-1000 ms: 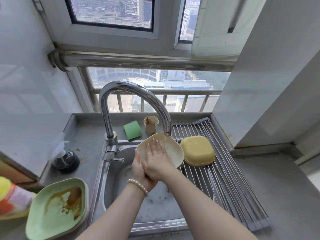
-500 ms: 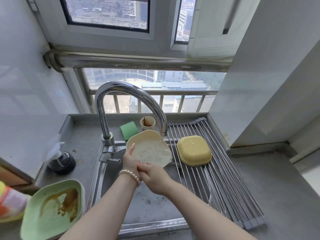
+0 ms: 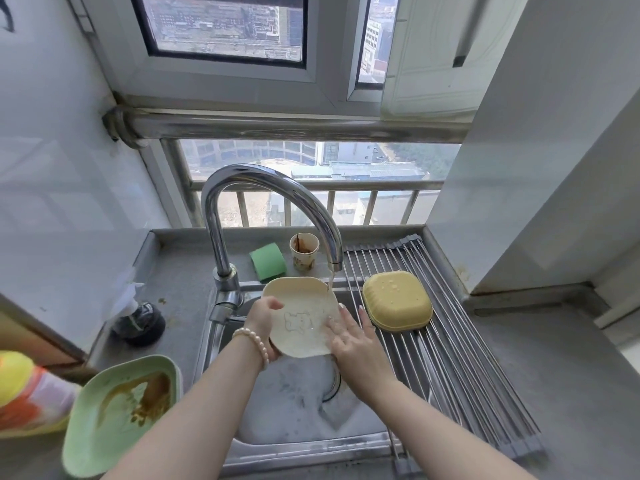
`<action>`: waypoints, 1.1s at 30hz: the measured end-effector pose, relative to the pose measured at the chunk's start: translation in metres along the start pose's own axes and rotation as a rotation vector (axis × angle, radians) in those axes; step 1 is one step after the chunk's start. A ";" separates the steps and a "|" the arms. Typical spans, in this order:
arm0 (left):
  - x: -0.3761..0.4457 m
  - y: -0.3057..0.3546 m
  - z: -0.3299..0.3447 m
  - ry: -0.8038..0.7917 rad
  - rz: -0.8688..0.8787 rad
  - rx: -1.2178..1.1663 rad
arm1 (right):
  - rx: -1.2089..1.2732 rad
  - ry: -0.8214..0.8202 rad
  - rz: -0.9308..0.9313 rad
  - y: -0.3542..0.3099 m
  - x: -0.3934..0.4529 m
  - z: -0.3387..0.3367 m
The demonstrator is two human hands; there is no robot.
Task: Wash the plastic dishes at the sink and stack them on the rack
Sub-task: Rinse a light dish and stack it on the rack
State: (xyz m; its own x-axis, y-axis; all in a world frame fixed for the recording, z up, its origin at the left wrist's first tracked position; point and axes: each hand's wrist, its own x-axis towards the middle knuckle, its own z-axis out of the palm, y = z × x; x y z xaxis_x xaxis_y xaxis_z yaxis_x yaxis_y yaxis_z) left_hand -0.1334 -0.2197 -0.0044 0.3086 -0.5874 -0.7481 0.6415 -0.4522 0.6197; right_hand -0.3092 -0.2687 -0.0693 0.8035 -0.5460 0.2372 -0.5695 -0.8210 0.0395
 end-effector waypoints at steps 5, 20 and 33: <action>-0.012 -0.012 0.012 -0.116 0.103 -0.205 | 0.051 0.116 -0.007 -0.013 0.009 -0.005; -0.012 -0.003 0.008 -0.080 0.025 -0.180 | 0.365 0.247 -0.143 0.012 0.013 -0.009; -0.002 -0.031 0.028 0.119 0.352 -0.351 | 0.624 0.316 0.102 -0.029 0.025 -0.022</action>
State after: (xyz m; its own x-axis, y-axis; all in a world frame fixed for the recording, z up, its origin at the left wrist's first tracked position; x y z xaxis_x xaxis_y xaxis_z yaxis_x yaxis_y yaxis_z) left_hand -0.1740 -0.2233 -0.0157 0.6131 -0.5741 -0.5427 0.6750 0.0239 0.7374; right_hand -0.2758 -0.2548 -0.0432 0.6092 -0.6280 0.4842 -0.3574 -0.7625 -0.5393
